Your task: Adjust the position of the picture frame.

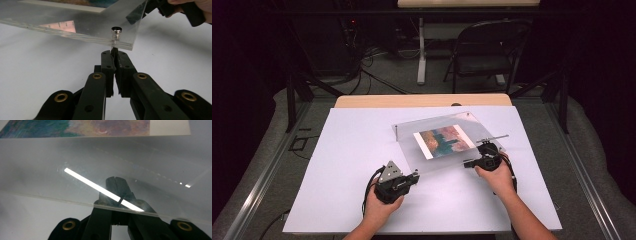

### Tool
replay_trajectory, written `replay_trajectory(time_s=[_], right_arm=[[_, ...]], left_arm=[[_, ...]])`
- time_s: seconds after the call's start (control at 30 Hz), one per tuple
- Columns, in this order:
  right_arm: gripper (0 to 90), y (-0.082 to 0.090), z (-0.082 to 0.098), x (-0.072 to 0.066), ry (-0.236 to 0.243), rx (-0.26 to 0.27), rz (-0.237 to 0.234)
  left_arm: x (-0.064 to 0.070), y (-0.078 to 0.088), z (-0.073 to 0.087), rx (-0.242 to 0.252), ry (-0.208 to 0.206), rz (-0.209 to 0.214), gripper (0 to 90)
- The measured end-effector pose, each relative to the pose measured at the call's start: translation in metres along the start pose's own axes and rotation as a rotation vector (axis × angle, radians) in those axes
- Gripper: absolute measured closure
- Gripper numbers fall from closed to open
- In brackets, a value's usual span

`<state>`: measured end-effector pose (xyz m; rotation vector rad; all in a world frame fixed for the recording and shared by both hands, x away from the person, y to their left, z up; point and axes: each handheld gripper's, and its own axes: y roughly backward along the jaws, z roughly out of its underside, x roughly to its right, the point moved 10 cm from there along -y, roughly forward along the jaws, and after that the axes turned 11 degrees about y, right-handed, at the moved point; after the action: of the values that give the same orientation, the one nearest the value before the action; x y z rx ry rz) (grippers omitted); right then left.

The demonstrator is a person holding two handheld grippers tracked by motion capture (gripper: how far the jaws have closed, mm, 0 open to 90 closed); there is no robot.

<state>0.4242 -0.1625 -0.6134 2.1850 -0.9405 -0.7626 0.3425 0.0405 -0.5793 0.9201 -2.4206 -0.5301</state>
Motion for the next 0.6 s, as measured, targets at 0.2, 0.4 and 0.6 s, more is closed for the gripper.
replay_trajectory(time_s=[0.2,0.4,0.6], right_arm=[[90.0,-0.011,-0.009,-0.003,0.034,-0.023,-0.004],[90.0,-0.017,-0.023,-0.001,0.04,-0.037,0.005],[90.0,-0.024,-0.032,0.003,0.033,-0.052,0.01]], left_arm=[[0.003,0.003,-0.001,0.015,0.018,0.013,85.8],[0.008,0.003,-0.001,0.015,0.027,0.031,85.8],[0.013,0.001,0.0,0.011,0.03,0.048,85.8]])
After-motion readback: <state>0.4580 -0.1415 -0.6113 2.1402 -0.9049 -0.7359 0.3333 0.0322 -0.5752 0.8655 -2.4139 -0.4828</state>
